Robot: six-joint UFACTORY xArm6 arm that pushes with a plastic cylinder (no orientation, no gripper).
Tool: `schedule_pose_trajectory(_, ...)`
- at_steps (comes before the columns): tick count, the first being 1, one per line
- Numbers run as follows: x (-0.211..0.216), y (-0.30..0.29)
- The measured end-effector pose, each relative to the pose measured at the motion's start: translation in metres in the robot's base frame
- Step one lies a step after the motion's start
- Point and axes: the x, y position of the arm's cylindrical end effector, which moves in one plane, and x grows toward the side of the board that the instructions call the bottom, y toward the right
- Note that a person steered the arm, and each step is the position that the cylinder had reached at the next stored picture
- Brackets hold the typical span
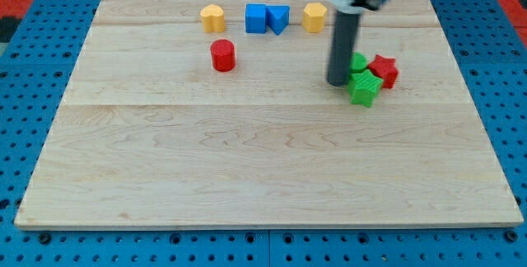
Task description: Push the red circle to the left side of the green star
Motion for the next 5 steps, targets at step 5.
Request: schedule_pose_trajectory(5,-0.046,-0.187)
